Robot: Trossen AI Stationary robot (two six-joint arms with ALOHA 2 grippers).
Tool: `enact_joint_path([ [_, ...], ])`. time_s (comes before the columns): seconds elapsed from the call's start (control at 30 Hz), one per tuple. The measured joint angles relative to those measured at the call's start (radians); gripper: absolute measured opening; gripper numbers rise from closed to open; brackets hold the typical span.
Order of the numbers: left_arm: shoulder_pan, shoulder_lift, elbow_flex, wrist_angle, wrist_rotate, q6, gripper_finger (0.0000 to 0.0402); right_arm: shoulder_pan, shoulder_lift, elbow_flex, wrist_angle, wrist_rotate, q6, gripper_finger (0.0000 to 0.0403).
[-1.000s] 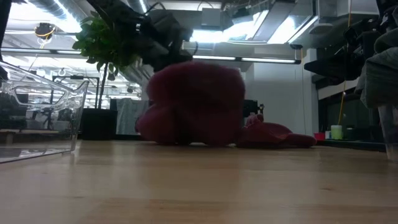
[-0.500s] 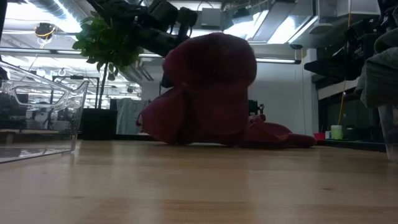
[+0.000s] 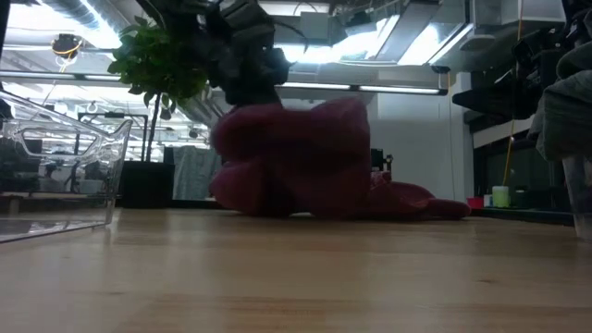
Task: Pick & Place hat
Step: Put the bottom left red cap into the left transparent bin
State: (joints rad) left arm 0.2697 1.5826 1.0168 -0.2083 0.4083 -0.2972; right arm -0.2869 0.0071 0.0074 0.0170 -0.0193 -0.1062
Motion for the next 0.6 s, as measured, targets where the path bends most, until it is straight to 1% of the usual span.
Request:
enact_joint_path([
  [0.13, -0.074, 0.000, 0.000, -0.063, -0.177, 0.156, 0.0014, 0.000, 0.000, 0.000, 0.000, 0.000, 0.000, 0.0014],
  [0.2, -0.105, 0.000, 0.000, -0.080, -0.231, 0.235, 0.0022, 0.000, 0.000, 0.000, 0.000, 0.000, 0.000, 0.0014],
  [0.27, -0.133, 0.000, 0.000, -0.083, -0.262, 0.316, 0.0032, 0.000, 0.000, 0.000, 0.000, 0.000, 0.000, 0.0014],
  [0.33, -0.155, 0.000, 0.000, -0.082, -0.297, 0.359, 0.0045, 0.000, 0.000, 0.000, 0.000, 0.000, 0.000, 0.0014],
  [0.43, -0.174, 0.000, 0.000, -0.087, -0.343, 0.363, 0.0071, 0.000, 0.000, 0.000, 0.000, 0.000, 0.000, 0.0014],
  [0.6, -0.191, -0.001, 0.000, -0.089, -0.346, 0.363, 0.0131, 0.000, 0.000, 0.000, 0.000, 0.000, 0.000, 0.0014],
])
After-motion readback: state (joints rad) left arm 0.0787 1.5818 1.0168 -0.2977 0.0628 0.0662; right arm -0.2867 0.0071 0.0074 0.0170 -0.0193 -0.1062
